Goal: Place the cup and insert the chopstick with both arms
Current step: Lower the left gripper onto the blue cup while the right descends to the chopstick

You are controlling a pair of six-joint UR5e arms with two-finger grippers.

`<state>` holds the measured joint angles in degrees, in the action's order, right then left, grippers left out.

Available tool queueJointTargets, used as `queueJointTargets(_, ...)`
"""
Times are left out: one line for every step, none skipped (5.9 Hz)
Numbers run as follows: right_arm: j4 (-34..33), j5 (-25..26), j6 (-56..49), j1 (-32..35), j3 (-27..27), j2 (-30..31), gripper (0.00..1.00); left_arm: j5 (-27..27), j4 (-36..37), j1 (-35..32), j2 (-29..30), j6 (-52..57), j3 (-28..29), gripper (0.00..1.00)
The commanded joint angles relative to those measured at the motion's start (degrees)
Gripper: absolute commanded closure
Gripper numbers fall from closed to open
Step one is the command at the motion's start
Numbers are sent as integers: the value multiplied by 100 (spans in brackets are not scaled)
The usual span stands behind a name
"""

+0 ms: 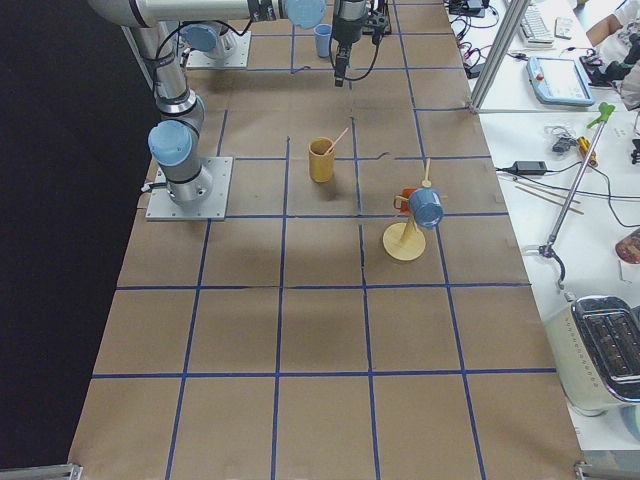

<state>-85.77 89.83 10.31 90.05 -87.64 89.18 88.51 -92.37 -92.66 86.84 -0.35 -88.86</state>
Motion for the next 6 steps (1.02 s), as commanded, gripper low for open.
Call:
queueJointTargets(-1,0,-2,13,-8,3,0,0,-9,3,0,0,-9,2)
queueJointTargets(-27,0,6,21,-42,12,0,0,-9,3,0,9,-9,2)
queueJointTargets(-89,-9,-55,-13,-104,-49,0,-35,-18,90,9,26,-17,2)
queueJointTargets(-98,26,-716,-205,-122,-58,0,0,-122,117,0,366,-70,2)
queueJointTargets(-81,0,-1045,-781,-261,-58,0,-18,-106,352,9,682,-479,2)
queueJointTargets(-228,-9,-1153,-1179,-532,11,0,-35,408,772,26,1016,-1032,2)
